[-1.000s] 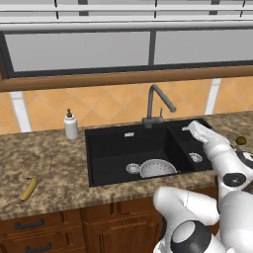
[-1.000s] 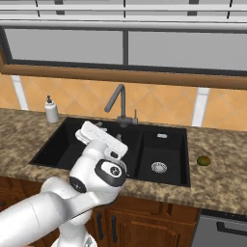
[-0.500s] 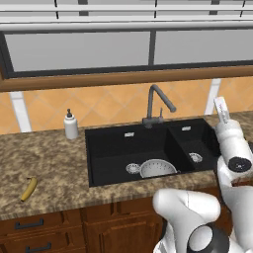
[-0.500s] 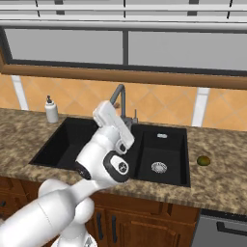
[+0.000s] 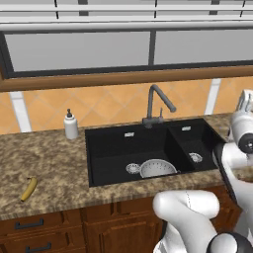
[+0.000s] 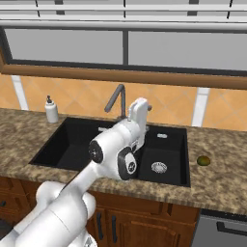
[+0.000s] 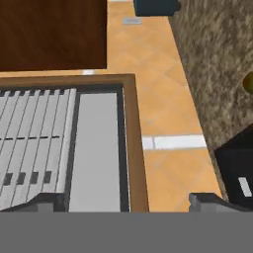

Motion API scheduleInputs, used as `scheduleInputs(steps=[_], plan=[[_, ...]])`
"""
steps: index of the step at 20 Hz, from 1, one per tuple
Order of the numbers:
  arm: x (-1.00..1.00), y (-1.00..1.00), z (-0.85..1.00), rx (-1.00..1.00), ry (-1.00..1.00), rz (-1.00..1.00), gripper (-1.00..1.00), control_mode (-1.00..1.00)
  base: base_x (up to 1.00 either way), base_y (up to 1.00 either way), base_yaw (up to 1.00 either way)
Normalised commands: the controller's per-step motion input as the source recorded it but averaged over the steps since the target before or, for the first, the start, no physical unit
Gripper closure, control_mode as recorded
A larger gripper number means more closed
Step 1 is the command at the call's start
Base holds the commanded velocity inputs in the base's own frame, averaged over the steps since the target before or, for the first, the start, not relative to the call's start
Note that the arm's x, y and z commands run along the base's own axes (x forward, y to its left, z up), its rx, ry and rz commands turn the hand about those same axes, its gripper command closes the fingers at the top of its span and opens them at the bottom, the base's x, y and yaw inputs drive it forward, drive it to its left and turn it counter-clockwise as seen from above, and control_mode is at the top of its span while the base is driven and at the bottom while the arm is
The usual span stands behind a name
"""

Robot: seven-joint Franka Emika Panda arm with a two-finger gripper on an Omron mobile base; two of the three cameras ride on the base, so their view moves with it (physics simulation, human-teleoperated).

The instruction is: Put the colander in the sink, put the banana, mango in the colander, and turn on the sink faucet and pour water over the colander.

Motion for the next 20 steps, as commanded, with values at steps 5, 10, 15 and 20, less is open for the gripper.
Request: scheduleInputs(steps=[5, 10, 15, 20], plan=[[-0.46, -0.74, 0.71, 0.69, 0.01, -0.13, -1.00, -1.00, 0.00, 0.00, 0.00], [-0.40, -0.59, -0.02, 0.16, 0.08, 0.01, -1.00, -1.00, 0.00, 0.00, 0.00], [-0.06, -0.28, -0.48, -0.01, 0.26, 0.06, -1.00, -1.00, 0.00, 0.00, 0.00], [0.00, -0.06, -0.52, -0.04, 0.20, 0.08, -1.00, -1.00, 0.00, 0.00, 0.00]])
